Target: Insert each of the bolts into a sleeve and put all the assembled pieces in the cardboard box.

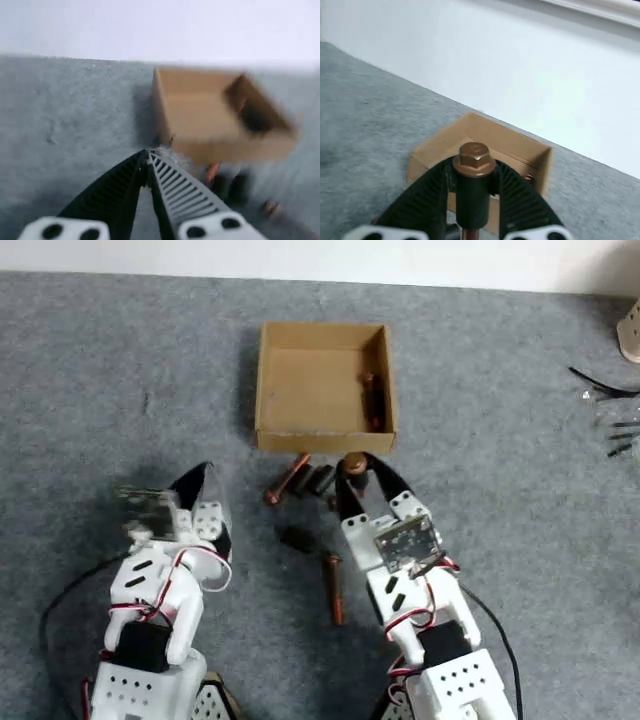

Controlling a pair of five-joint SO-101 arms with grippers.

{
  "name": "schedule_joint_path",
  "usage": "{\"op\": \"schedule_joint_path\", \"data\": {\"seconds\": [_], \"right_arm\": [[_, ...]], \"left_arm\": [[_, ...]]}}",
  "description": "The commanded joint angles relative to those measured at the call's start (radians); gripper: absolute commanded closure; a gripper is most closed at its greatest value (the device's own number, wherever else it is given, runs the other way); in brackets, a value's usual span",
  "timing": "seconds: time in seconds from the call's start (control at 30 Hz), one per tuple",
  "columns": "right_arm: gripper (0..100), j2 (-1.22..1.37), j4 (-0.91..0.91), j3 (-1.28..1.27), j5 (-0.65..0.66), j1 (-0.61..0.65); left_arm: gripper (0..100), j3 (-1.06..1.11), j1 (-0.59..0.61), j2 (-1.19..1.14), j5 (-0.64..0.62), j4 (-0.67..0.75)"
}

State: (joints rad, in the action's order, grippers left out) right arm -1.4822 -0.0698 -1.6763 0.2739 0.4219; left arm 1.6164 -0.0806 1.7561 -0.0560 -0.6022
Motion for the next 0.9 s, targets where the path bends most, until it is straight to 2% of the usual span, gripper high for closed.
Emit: {"op": "schedule_joint_path", "data": {"seconds": [0.0, 0.13, 0.27, 0.53, 0.7, 0.87], "right_arm": [[99.4, 0.016, 0.044, -0.035, 0.003, -0.021], [99.4, 0.196, 0.188, 0.225, 0.003, -0.033], [99.4, 0.510, 0.188, 0.519, 0.002, -0.047], [99.4, 1.251, 0.196, 1.173, 0.000, -0.088], [99.4, 1.643, 0.217, 1.543, -0.132, -0.133], [99.4, 1.943, 0.427, 1.919, -0.169, -0.145]], "left_arm": [[99, -0.022, -0.016, -0.004, 0.158, -0.026], [99, 0.010, -0.021, -0.005, 0.161, -0.018], [99, 0.081, -0.015, -0.005, 0.163, 0.097], [99, 0.084, -0.015, -0.004, 0.164, 0.103], [99, 0.084, -0.015, -0.004, 0.164, 0.103], [99, 0.084, -0.015, -0.004, 0.164, 0.103]]}}
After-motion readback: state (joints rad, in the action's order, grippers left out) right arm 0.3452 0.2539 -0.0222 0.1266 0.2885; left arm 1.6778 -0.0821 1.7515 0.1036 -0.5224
